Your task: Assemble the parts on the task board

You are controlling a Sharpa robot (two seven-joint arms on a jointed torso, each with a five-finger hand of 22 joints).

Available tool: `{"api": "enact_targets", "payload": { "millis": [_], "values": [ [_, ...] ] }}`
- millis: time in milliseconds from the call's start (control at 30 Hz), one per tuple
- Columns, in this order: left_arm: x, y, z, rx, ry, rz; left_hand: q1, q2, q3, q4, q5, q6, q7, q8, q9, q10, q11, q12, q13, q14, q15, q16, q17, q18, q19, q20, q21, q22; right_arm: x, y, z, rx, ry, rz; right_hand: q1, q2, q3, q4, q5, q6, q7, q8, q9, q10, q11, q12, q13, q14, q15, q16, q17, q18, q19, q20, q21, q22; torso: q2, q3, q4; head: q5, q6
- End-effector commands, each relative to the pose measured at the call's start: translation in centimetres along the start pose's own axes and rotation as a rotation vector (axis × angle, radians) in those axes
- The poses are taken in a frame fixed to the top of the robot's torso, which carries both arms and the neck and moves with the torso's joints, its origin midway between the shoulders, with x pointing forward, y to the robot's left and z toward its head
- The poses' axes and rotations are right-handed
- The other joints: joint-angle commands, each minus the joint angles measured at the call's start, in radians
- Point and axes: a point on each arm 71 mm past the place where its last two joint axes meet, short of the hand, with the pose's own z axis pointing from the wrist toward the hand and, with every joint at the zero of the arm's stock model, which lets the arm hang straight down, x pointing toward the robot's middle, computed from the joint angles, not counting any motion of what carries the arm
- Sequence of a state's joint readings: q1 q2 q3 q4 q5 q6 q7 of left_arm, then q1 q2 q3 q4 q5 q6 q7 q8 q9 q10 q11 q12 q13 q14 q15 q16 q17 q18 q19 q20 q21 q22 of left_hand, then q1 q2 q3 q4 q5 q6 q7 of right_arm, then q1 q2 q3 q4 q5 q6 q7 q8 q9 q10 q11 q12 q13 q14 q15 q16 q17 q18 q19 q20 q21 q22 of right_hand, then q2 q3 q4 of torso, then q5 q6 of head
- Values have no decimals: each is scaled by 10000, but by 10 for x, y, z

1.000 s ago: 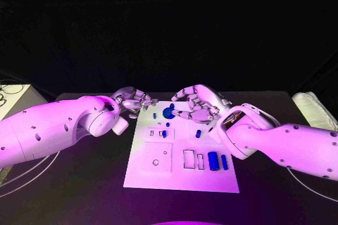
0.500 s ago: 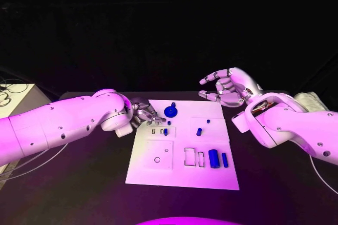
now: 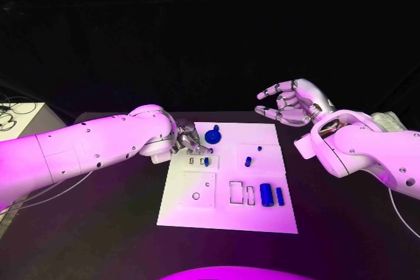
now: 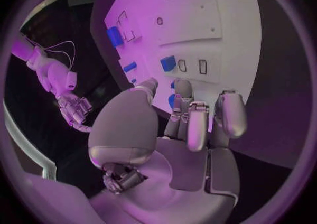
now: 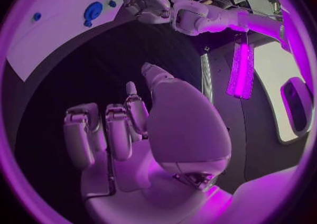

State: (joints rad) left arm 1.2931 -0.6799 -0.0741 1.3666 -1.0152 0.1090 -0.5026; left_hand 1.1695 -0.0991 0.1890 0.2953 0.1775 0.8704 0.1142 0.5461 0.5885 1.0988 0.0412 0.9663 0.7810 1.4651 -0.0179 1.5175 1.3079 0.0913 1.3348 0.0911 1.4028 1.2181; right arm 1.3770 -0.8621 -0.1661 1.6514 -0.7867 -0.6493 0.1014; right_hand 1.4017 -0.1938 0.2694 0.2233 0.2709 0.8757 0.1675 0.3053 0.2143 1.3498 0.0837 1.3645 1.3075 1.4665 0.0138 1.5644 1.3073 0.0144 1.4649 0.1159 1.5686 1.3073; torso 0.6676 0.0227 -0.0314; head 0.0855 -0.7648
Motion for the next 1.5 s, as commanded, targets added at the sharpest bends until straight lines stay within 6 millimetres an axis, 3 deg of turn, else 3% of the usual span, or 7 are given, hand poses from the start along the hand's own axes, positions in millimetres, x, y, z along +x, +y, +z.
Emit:
{"api": "enact_targets", "payload": {
  "millis": [33,533,1100,1367,1500],
  "values": [
    [3,-5,2,-165,295,600,-68,59,-72,-10,44,-95,14,20,22,-86,29,-43,-11,551,42,51,1783,-156,28,-4,45,14,-1,-2,1,157,87,70,-43,-78,49,26,20,-59,-2,27,4,-62,2,-70,468,1043,-46,64,2635,-144,1059,-44,22,2635,13,-10,10,-6,-27],
    [12,-15,10,-184,1154,1032,-72,146,-60,-16,38,-145,30,17,75,-160,44,-74,-48,675,57,172,1992,-176,84,7,92,111,-2,-5,2,292,122,29,-65,-77,66,39,22,-84,3,24,1,-78,5,-85,453,1043,-43,64,2635,-144,1059,-44,22,2635,30,-30,12,-34,-82],
    [14,-17,12,-203,1372,1043,22,252,-13,-38,43,-180,31,34,170,-181,49,-17,8,709,69,210,2050,-183,97,27,116,154,-1,-5,3,312,165,22,-85,-83,72,49,5,-91,4,28,2,-76,6,-84,454,1043,-42,64,2635,-144,1059,-43,22,2635,23,-19,18,-59,-133],
    [15,-18,13,-200,1333,997,588,559,440,-49,54,-236,7,31,374,-221,25,60,68,714,56,223,2071,-179,75,41,135,174,-1,-5,3,329,210,26,-109,-77,84,63,-8,-93,5,35,4,-68,7,-77,461,1043,-40,64,2635,-144,1059,-43,22,2635,29,-20,22,-80,-153],
    [15,-20,14,-164,1339,1000,732,577,580,-60,55,-243,-2,26,422,-236,16,60,62,711,49,222,2069,-179,70,38,138,178,0,-6,3,345,244,28,-109,-77,84,63,-8,-93,5,35,4,-68,7,-77,461,1043,-40,64,2635,-144,1059,-43,22,2635,33,-24,25,-84,-164]
  ]
}}
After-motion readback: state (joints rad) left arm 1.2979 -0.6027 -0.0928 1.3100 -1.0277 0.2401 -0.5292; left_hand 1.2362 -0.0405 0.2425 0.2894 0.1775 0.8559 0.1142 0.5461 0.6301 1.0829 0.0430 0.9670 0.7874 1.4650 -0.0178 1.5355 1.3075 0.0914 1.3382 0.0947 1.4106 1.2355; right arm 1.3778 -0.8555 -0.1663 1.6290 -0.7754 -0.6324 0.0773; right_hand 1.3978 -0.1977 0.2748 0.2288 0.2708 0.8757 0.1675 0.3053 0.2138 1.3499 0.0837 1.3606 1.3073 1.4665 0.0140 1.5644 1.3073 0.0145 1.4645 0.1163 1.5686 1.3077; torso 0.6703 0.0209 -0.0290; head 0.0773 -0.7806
